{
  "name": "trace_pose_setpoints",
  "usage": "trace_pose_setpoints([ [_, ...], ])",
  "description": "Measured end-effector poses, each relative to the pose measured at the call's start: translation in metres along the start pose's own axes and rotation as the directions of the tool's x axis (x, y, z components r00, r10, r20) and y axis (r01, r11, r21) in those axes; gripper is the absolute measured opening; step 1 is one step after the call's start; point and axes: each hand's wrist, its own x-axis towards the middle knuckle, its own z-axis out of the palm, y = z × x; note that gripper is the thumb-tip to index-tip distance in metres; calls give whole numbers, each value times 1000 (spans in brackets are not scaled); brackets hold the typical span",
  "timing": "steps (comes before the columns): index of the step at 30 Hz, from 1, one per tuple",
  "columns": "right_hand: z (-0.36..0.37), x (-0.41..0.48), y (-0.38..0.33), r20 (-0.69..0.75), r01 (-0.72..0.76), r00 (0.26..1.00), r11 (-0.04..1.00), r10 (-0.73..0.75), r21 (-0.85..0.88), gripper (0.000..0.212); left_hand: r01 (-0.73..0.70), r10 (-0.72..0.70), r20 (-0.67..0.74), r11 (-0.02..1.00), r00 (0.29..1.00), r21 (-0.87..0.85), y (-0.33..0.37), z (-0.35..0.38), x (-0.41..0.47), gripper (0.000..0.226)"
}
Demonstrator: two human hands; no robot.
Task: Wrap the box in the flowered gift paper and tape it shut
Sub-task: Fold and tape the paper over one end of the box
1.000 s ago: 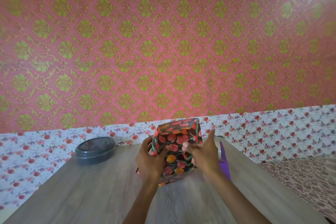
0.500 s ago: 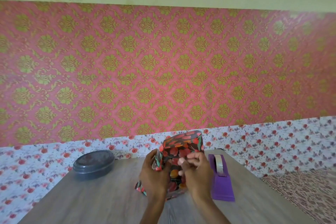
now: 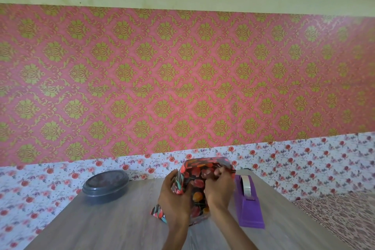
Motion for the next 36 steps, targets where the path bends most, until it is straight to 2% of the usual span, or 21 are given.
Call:
trace_pose_setpoints([
  [4, -1, 6, -6, 21, -53, 998, 998, 54, -25, 16, -6, 6, -11, 1000, 1000, 4, -2, 2, -1, 48],
  [7, -2, 8, -10, 27, -26, 999, 995, 28, -93, 9, -13, 13, -17, 1000, 1000, -10, -4, 4, -3, 51],
  [15, -2, 17, -12, 51, 67, 997, 962, -55, -265, 20, -54, 55, -19, 998, 998, 11, -4, 2, -8, 52],
  [25, -11, 29, -19, 110, 119, 991, 880, -77, -459, 10, -93, 94, -28, 995, 995, 46, 1, 2, -9, 53],
  [28, -10, 32, -15, 108, 154, 988, 848, -115, -508, 16, -98, 100, -39, 994, 994, 52, 1, 2, -9, 51],
  [33, -10, 27, 2, 124, 210, 978, 823, -170, -528, 38, -88, 91, -49, 994, 995, 59, 1, -1, -7, 51],
  [36, -11, 25, 6, 147, 202, 978, 826, -146, -526, 31, -82, 85, -58, 996, 995, 41, 2, 0, -9, 52],
])
